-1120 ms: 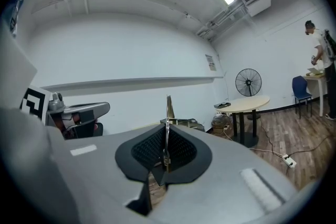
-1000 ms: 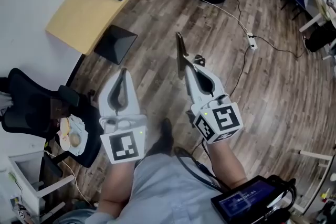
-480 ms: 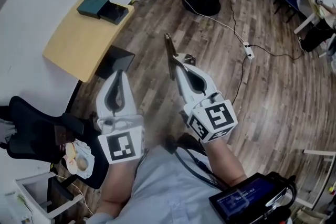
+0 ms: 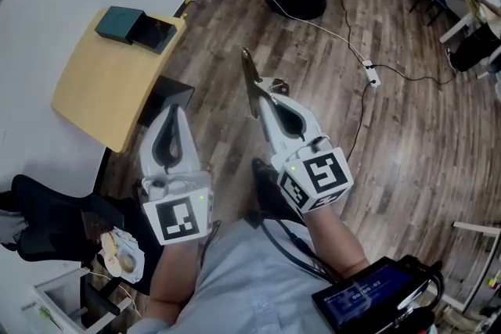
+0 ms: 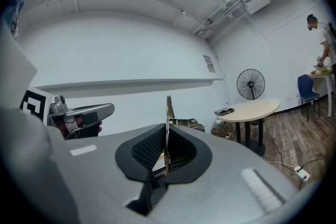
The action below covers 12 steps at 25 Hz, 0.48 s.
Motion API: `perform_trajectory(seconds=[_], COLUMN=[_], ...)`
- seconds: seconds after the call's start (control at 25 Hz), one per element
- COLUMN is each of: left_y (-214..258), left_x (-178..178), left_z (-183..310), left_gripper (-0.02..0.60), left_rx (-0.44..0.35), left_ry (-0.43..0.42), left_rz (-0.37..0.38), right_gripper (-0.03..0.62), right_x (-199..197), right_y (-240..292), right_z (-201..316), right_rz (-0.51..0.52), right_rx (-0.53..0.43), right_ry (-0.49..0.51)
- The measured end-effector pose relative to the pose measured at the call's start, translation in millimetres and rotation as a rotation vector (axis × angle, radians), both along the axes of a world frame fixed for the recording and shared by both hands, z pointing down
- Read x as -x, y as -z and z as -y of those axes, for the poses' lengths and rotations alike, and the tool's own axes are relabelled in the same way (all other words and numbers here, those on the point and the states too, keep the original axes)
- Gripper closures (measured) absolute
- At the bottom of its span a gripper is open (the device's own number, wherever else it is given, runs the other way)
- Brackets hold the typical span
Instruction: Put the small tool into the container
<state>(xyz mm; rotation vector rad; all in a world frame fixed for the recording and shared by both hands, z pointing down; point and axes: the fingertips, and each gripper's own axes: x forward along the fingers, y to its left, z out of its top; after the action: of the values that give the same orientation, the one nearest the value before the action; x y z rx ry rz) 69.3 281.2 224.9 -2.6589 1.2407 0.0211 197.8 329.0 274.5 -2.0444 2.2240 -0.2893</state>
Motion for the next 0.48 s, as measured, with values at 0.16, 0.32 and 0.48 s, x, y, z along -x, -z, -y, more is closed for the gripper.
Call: perform_trajectory(seconds=[0.16, 0.32, 0.48], left_y=[0, -1, 9], left_x=[-29, -51, -61], left_z=[44, 82, 107], left_gripper=[0.571, 0.571, 0.571], left_rx=[0.024, 0.001, 0.004], left_ry=[0.039, 0.073, 0.122], left_rz=[0.015, 0.042, 0.062], right_gripper=[0.589, 0.589, 0.589], right_x=[-31, -55, -66], right_y=[-2, -7, 0], right_z=[49, 94, 135], right_rz=[0.012, 0.033, 0.045], right_rx=[0.009, 0.02, 0.003], right_ry=[0.032, 0.072, 0.123])
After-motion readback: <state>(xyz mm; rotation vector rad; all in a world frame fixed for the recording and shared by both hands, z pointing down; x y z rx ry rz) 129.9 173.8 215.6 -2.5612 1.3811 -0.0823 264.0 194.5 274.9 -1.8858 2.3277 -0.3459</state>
